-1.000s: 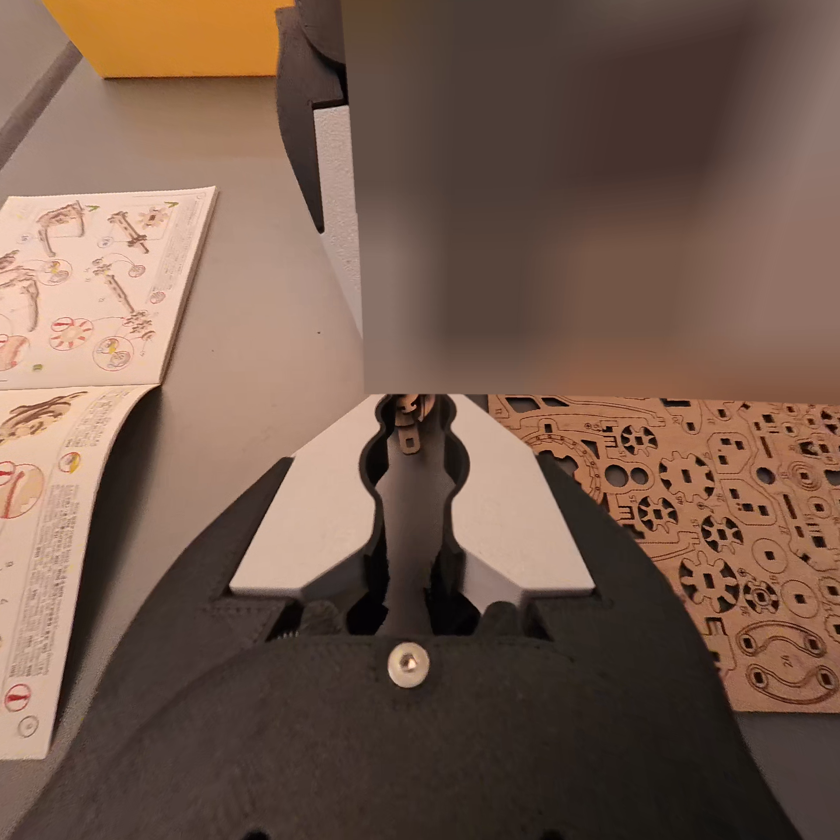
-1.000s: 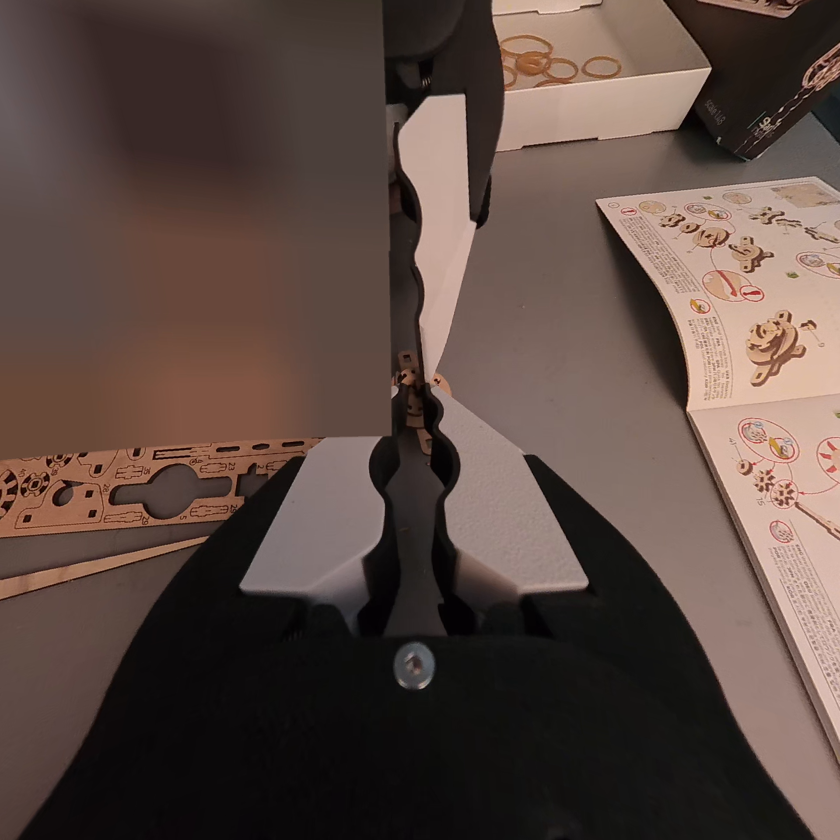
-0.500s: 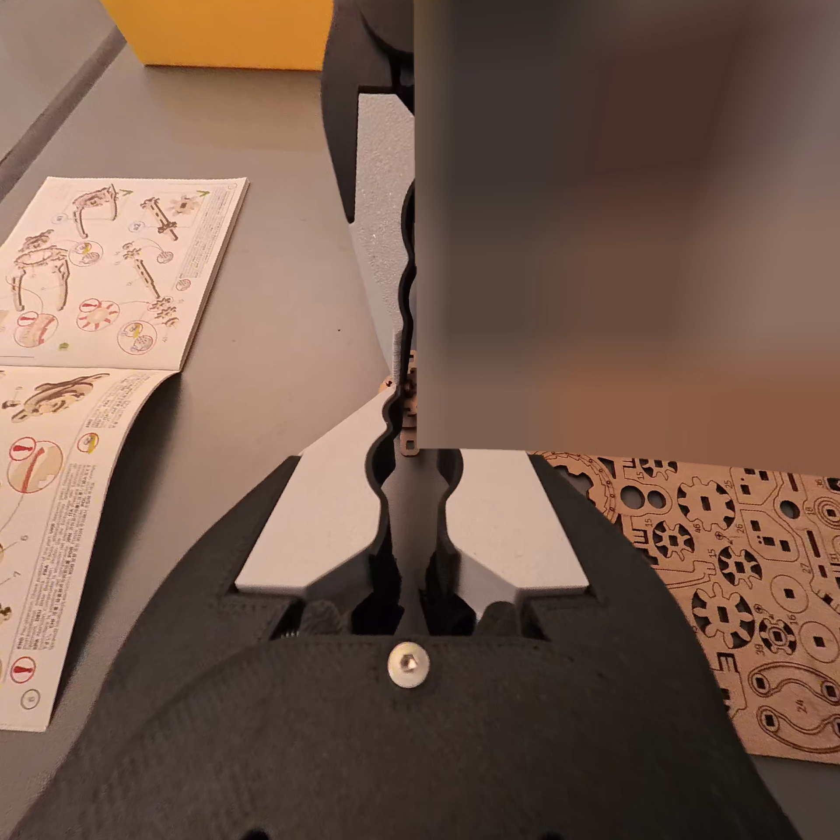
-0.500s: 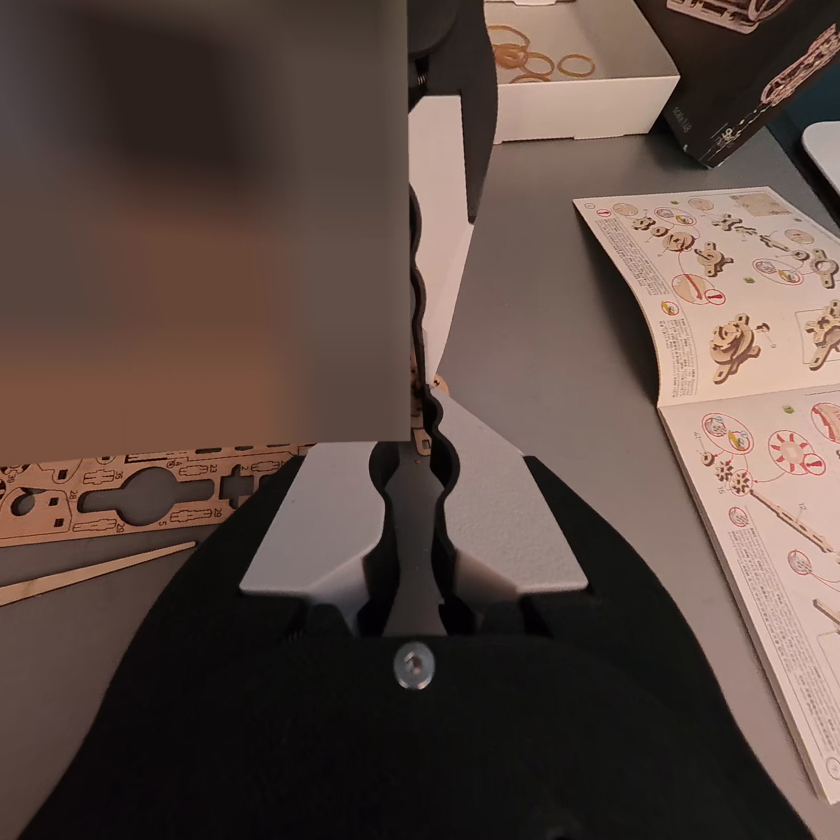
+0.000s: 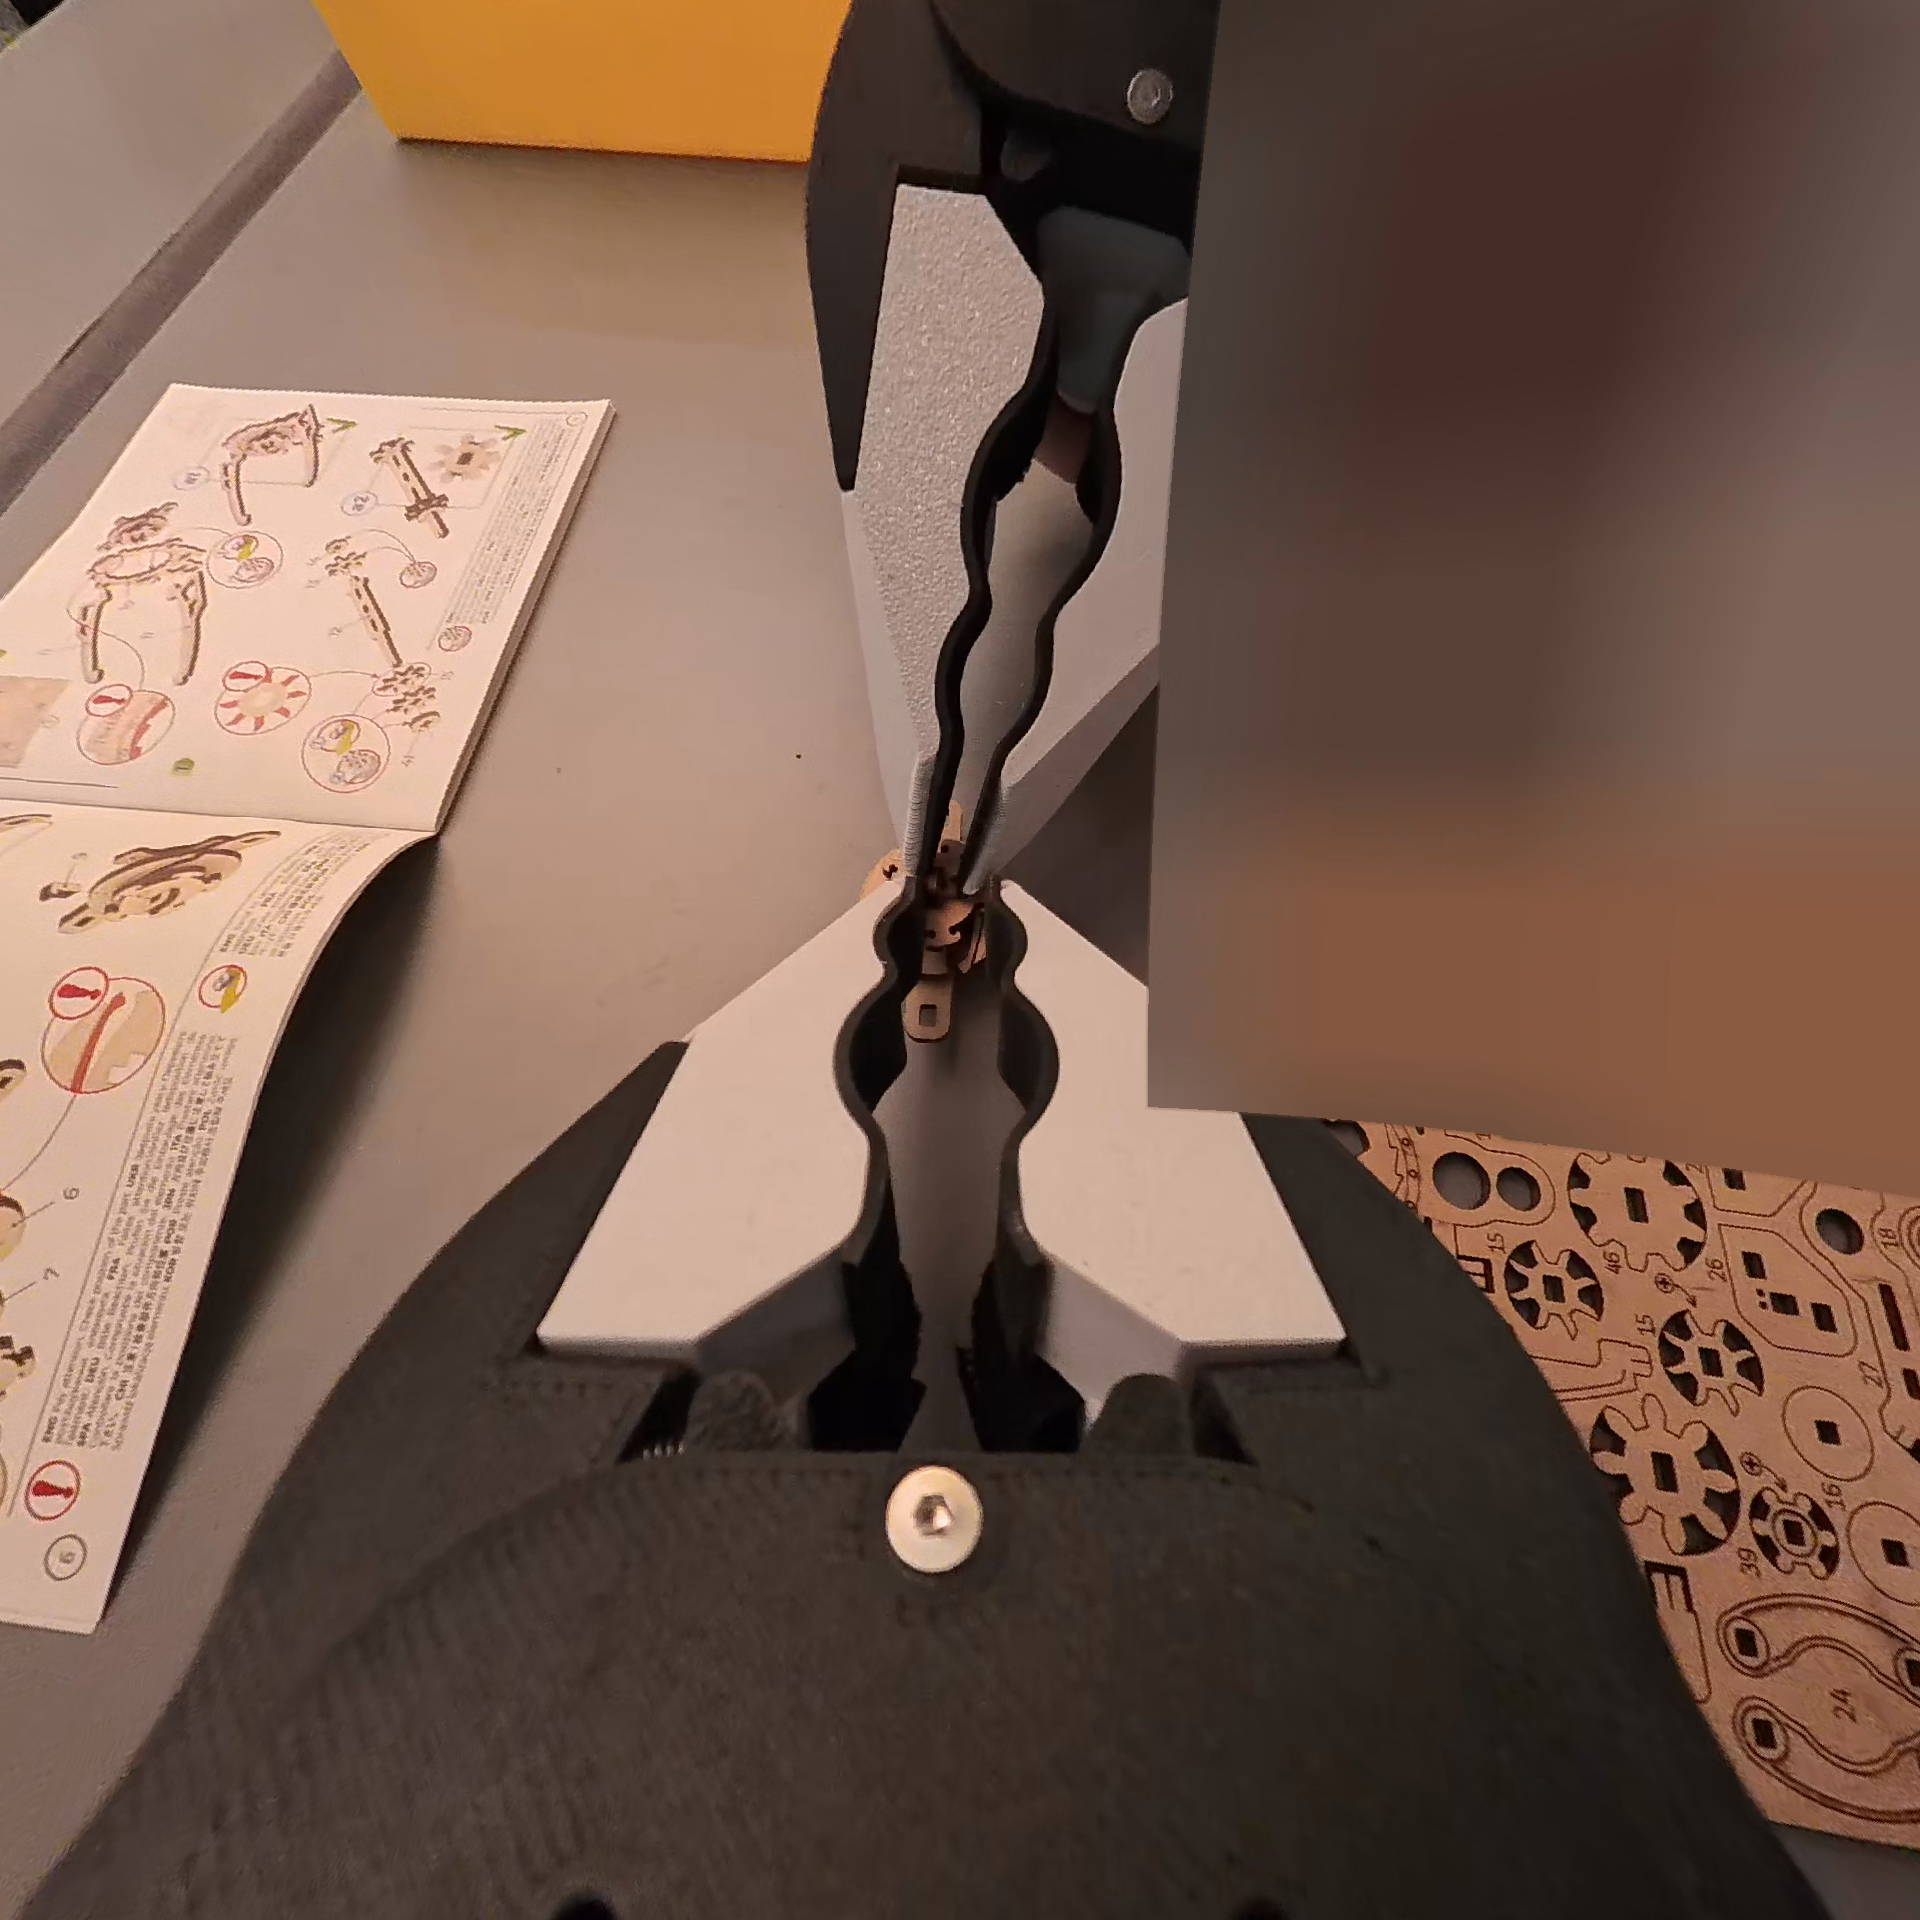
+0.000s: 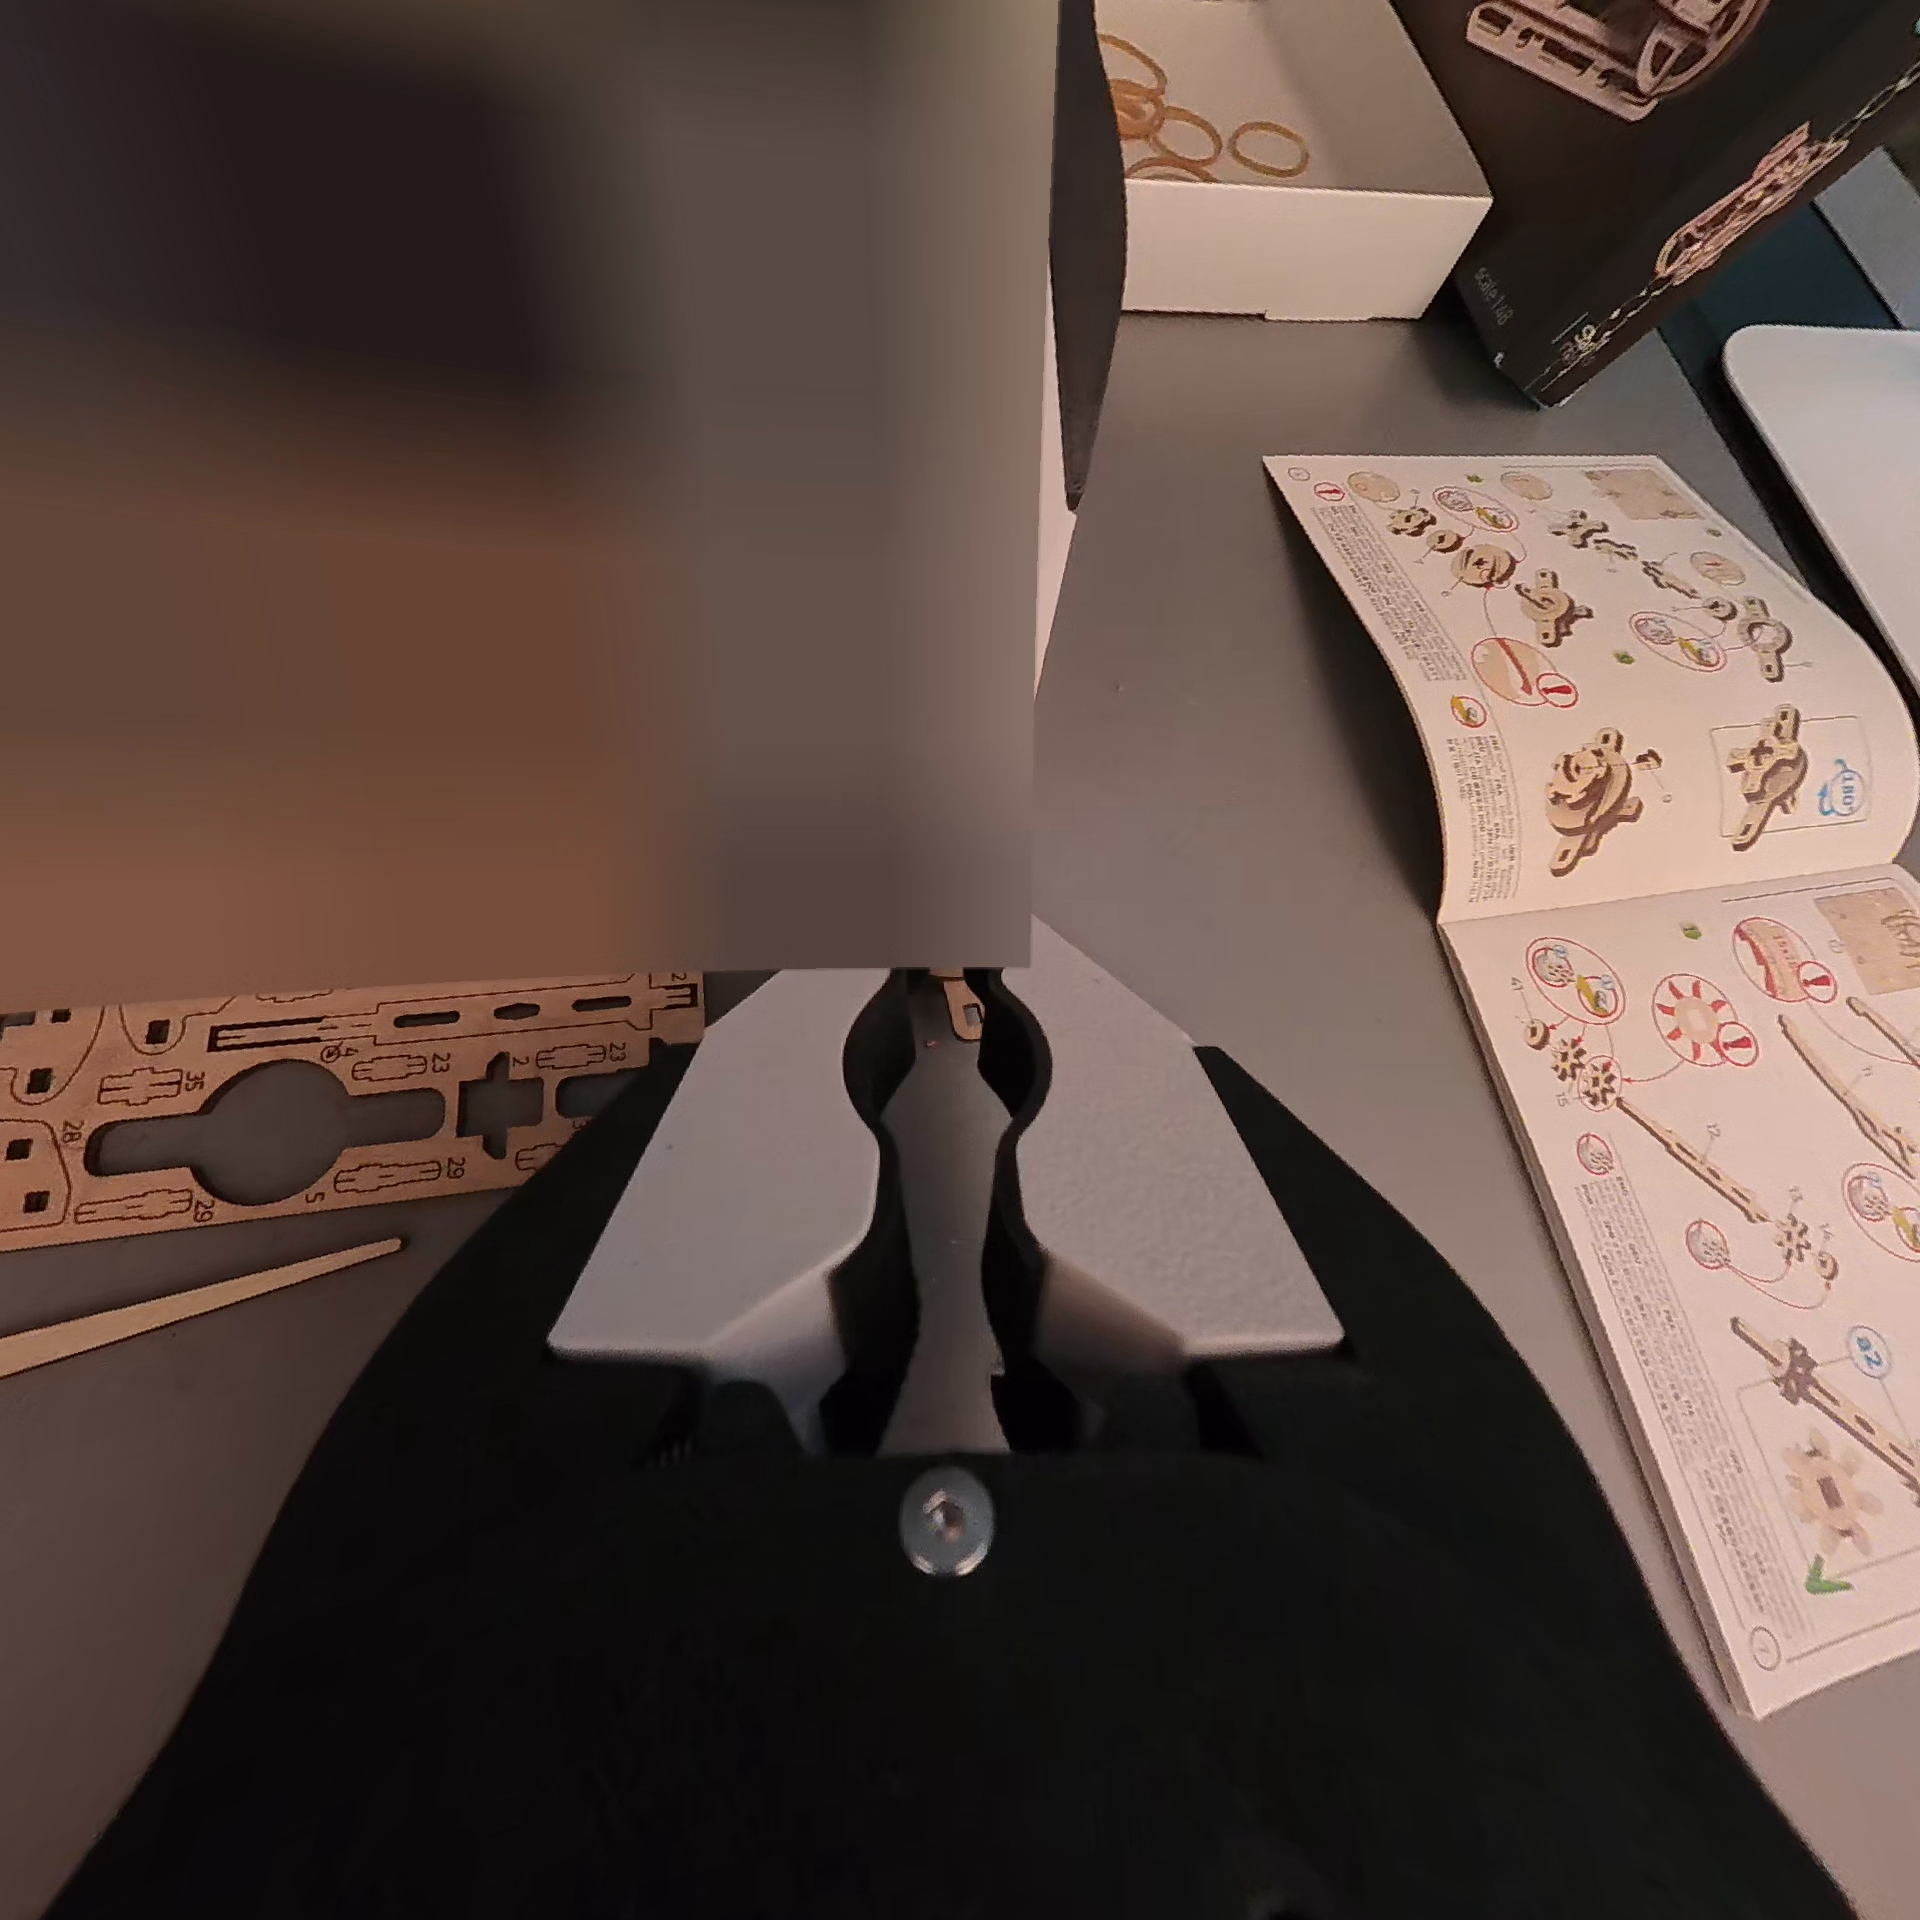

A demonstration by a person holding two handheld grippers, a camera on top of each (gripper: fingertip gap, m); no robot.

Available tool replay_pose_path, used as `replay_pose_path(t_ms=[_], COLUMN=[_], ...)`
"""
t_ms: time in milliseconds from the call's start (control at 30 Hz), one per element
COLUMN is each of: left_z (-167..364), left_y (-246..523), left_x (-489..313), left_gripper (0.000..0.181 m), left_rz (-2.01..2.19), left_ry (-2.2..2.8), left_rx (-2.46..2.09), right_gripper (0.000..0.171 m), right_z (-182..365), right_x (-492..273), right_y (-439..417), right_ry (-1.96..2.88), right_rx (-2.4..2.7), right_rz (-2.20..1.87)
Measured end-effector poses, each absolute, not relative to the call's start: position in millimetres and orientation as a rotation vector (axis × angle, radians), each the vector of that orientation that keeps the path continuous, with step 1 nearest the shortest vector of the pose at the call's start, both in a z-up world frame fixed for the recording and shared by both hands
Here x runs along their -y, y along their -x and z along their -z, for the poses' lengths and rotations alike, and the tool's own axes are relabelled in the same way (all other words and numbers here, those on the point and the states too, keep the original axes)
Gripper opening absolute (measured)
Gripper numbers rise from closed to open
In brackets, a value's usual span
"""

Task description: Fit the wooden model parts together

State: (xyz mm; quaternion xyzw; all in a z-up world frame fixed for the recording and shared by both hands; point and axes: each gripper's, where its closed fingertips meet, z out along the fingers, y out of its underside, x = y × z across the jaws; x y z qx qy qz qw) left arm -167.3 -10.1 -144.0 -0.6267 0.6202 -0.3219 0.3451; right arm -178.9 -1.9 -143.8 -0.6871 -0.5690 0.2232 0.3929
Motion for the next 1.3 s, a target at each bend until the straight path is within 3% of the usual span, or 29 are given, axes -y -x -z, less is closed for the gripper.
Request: replay_pose_path(t_ms=[33, 1300], left_z=[144.1, 143.9], left_y=[167.2, 166.2], left_x=[9.7, 4.3], left_gripper=[0.009, 0.007], left_rz=[0.840, 0.790], left_ry=[1.634, 1.669], left_rx=[-1.606, -1.546], right_gripper=[0.004, 0.002], right_z=[143.8, 143.3], right_x=[1.6, -1.9], right_y=[178.8, 177.2], right_ry=[1.741, 1.765], right_rx=[1.444, 1.391], right_rz=[-0.558, -0.518])
